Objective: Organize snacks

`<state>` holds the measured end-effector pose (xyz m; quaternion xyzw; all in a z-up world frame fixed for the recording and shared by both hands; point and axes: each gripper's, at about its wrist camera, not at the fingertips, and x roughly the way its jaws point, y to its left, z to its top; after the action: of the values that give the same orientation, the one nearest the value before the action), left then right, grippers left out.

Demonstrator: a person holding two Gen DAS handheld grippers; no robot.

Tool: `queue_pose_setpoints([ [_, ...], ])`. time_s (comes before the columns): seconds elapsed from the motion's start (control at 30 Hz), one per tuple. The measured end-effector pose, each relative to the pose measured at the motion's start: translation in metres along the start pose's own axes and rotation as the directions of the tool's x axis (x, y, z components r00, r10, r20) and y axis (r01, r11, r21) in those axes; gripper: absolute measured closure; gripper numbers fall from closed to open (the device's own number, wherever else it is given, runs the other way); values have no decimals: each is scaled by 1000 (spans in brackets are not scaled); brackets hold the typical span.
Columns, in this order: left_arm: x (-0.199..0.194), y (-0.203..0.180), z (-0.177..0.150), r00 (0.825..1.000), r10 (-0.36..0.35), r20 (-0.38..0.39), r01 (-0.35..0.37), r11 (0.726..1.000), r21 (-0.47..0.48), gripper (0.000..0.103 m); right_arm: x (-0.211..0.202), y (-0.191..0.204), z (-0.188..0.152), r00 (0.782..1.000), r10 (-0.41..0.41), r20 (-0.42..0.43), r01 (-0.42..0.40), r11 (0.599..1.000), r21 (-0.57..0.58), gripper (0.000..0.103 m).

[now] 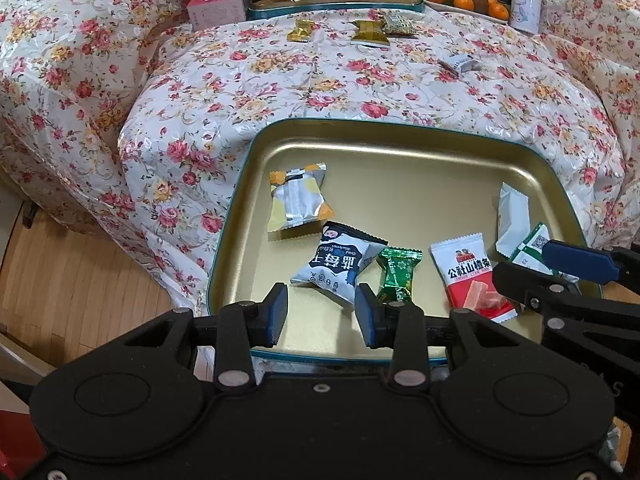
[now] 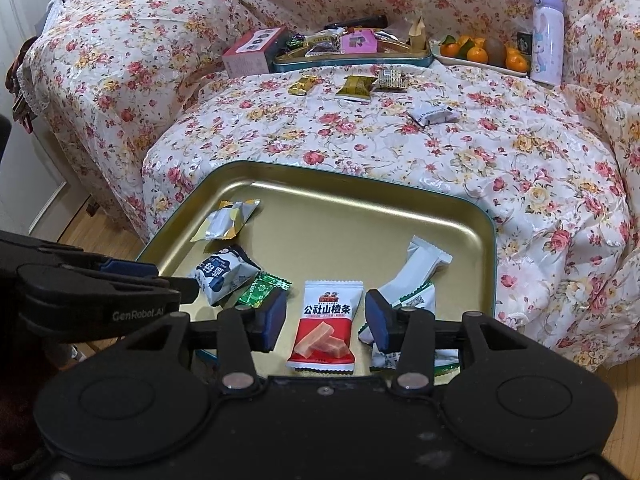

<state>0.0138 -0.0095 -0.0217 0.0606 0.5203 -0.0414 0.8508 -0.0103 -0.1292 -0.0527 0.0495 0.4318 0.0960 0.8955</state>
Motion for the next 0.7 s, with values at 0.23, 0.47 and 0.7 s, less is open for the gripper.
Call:
queue_pose_setpoints([
  [0.23, -3, 2, 4, 1000, 2, 10, -2, 1000, 9, 57, -3, 0, 4, 1000, 0, 12, 0, 1000, 10, 56],
  [0.47, -7, 11, 17, 1000, 3, 25, -3, 1000, 6, 57, -3, -4, 8, 1000, -14, 20, 13, 1000, 21, 56],
  [0.7, -6, 16, 31, 999, 17, 39, -18, 1000, 5, 57, -2, -10, 15, 999, -29, 28, 28, 999, 38, 55],
])
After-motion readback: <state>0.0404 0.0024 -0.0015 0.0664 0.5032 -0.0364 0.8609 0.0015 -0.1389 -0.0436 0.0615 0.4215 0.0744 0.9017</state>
